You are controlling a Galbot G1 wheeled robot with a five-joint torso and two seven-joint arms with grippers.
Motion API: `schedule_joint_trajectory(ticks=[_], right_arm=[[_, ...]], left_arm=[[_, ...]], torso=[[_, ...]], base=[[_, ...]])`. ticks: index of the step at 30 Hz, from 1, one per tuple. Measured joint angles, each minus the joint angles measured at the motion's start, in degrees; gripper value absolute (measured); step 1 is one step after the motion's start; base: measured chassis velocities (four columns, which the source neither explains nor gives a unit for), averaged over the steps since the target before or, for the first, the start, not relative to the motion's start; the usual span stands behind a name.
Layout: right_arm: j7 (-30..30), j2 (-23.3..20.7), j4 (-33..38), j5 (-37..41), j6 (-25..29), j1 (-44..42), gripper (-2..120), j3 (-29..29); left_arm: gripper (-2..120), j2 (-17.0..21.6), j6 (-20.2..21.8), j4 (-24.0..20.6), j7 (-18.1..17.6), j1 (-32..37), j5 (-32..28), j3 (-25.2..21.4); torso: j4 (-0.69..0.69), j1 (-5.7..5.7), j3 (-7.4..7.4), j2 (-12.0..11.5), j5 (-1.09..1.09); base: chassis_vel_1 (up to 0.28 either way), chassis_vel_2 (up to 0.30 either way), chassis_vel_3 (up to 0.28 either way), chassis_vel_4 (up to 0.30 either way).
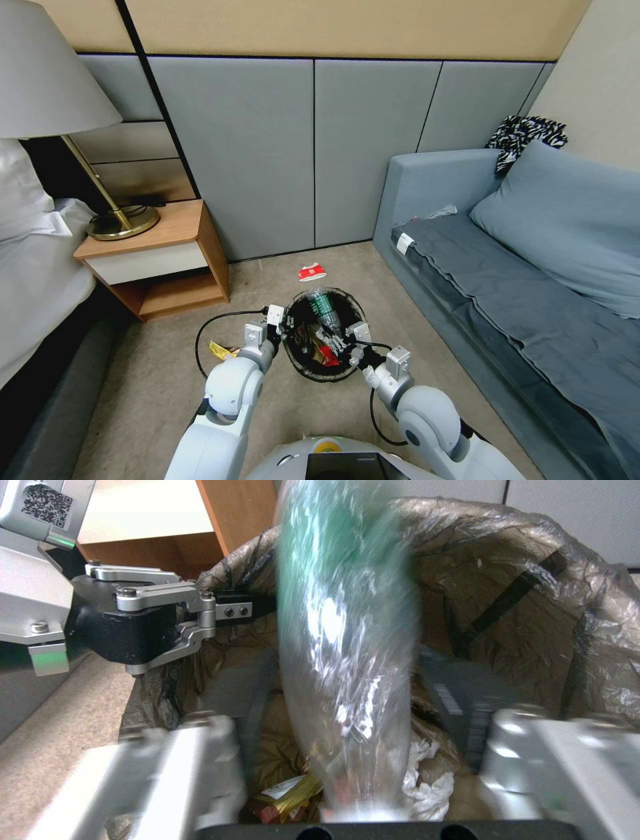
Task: Pick up the trash bin, then pick up the garbage from the floor and place it into the trash bin.
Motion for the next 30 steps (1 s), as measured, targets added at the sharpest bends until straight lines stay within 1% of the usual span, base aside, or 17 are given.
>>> schedule_joint_trajectory(ticks=[1,4,5,7,8,10,13,21,23,25,27,29,30], right_arm=[[0.00,0.00,0.00,0.00,0.00,0.00,69,0.00],[0.00,-0.34,0.65,0.01,0.00,-0.13,82,0.20],[0.00,-0.34,0.65,0.01,0.00,-0.13,82,0.20],[0.01,-0.45,1.08,0.02,0.03,-0.38,94,0.56],[0.01,-0.45,1.08,0.02,0.03,-0.38,94,0.56],[0.01,-0.60,1.67,0.02,0.07,-0.70,100,0.92],[0.00,-0.69,2.03,0.03,0.09,-0.95,100,1.20],[-0.14,-0.51,4.69,-0.03,1.04,-3.22,100,5.10],[-0.24,0.29,6.48,-0.06,1.51,-4.49,100,7.42],[-0.25,0.63,7.28,-0.06,1.72,-4.99,100,8.20],[-0.11,2.00,9.95,-0.52,2.84,-6.65,100,10.34],[-0.05,2.36,10.37,-0.73,3.16,-7.00,100,10.73],[0.33,3.94,11.68,-2.31,4.42,-8.21,100,12.17]], left_arm=[[1,0.00,0.00,0.00,0.00,0.00,0.00,0.00],[1,-0.09,-0.03,0.03,0.02,0.12,0.26,0.02],[1,-0.09,-0.03,0.03,0.02,0.12,0.26,0.02],[1,-0.10,-0.03,0.00,0.04,0.19,0.29,0.00],[1,-0.10,-0.03,0.00,0.04,0.19,0.29,0.00],[1,-0.07,-0.03,-0.06,0.04,0.27,0.32,-0.04],[1,-0.06,-0.04,-0.07,0.05,0.28,0.34,-0.07],[1,-0.02,-0.04,-0.15,0.06,0.35,0.35,-0.11],[1,-0.02,-0.04,-0.20,0.06,0.35,0.33,-0.17],[1,-0.01,-0.03,-0.26,0.06,0.36,0.30,-0.25],[1,0.16,-0.05,-0.42,0.07,0.45,0.16,-0.61],[1,0.19,-0.05,-0.47,0.07,0.50,0.12,-0.70],[1,0.33,-0.08,-0.57,0.08,0.65,0.02,-0.99]], torso=[[0.00,0.00,0.00,0.00,0.00],[0.00,0.00,0.00,0.00,0.00],[0.00,0.00,0.00,0.00,0.00],[0.00,0.00,0.00,0.00,0.00],[0.00,0.00,0.00,0.00,0.00],[0.00,0.00,0.00,0.00,0.00],[0.00,0.00,0.00,0.00,0.00],[0.00,0.00,0.00,0.00,0.00],[0.01,0.00,0.00,0.00,0.00],[0.00,0.00,0.00,0.00,0.00],[0.00,0.00,0.00,0.00,0.00],[0.01,0.00,0.00,0.00,-0.01],[0.00,0.00,0.00,0.00,-0.01]], base=[[0.000,0.000,0.000,0.000],[0.000,0.000,0.000,0.000],[0.000,0.000,0.000,0.000],[0.000,0.000,0.000,0.000],[0.000,0.000,0.000,0.000],[0.000,0.000,0.000,0.000],[0.000,0.000,0.000,0.000],[0.000,0.000,0.000,0.000],[0.000,0.000,0.000,0.000],[0.000,0.000,0.000,0.000],[0.000,0.000,0.000,0.000],[0.000,0.000,0.000,0.000],[0.000,0.000,0.000,0.000]])
